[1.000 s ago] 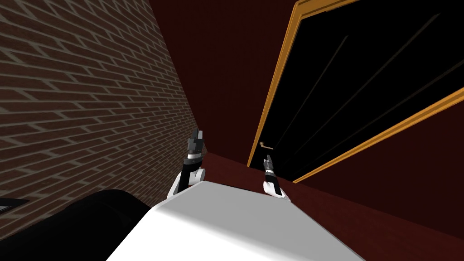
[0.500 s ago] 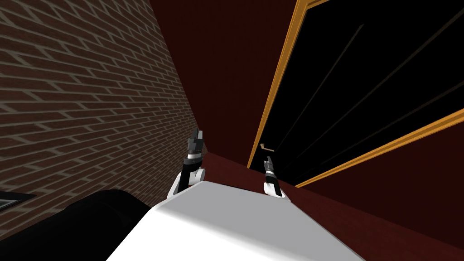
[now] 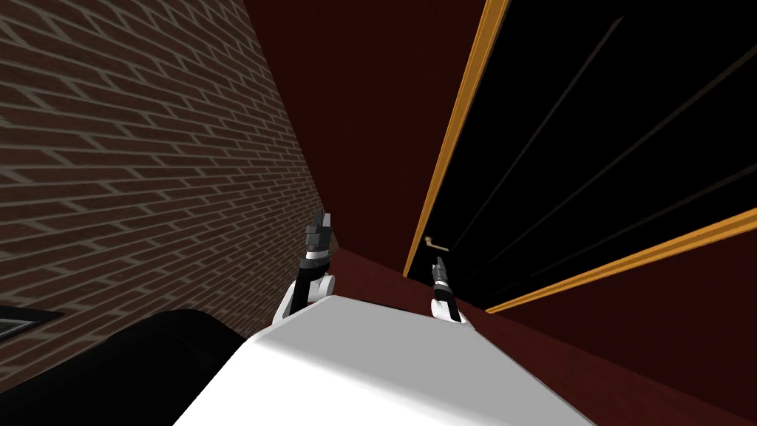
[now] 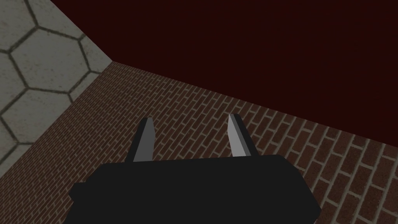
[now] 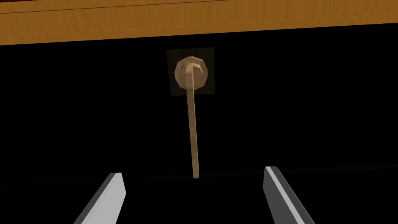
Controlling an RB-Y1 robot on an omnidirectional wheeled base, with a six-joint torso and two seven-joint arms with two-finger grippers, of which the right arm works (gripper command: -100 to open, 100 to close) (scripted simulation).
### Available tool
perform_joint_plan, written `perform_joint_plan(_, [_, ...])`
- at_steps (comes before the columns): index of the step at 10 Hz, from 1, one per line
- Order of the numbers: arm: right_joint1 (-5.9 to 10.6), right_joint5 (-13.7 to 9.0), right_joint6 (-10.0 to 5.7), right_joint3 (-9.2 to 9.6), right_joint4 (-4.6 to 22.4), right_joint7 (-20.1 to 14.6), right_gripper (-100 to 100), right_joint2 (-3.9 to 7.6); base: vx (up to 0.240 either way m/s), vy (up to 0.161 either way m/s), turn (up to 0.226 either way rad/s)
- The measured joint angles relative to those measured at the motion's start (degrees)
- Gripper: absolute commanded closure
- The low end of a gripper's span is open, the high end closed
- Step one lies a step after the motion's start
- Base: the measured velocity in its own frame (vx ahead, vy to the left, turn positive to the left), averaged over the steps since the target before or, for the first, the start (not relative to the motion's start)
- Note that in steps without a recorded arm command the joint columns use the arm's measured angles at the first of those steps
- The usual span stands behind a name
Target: Pull the door open
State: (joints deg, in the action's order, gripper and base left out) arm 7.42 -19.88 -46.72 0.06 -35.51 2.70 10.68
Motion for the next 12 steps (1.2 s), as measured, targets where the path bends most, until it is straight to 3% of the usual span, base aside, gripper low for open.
perform_joint_plan(1, [0.02,0.0,-0.03,0.0,0.1,0.0,-100,0.01,0.107,0.023,0.137])
perform_joint_plan(3, [-0.83,-0.3,-0.44,-0.39,0.3,-1.1,-100,1.19,0.19,0.015,0.101])
perform_joint_plan(6, [-0.66,-0.9,-2.69,-1.01,3.9,-3.7,-100,3.55,0.188,0.01,0.107])
perform_joint_plan(8, [-1.97,-1.1,-2.13,-1.26,2.1,-4.1,-100,4.08,0.093,-0.003,0.056])
perform_joint_plan(9, [-2.5,-1.3,-2.36,-1.52,2.5,-5.0,-100,5.16,0.208,-0.028,0.174])
perform_joint_plan(10, [-1.62,-1.5,-3.72,-1.68,5.4,-6.3,-100,6.14,0.132,-0.028,0.057])
perform_joint_plan(11, [-1.82,-1.6,-4.32,-1.79,5.8,-6.8,-100,6.38,0.047,-0.009,-0.019])
perform_joint_plan(12, [-2.48,-1.6,-3.95,-1.89,4.9,-6.7,-100,6.36,0.0,0.0,0.0])
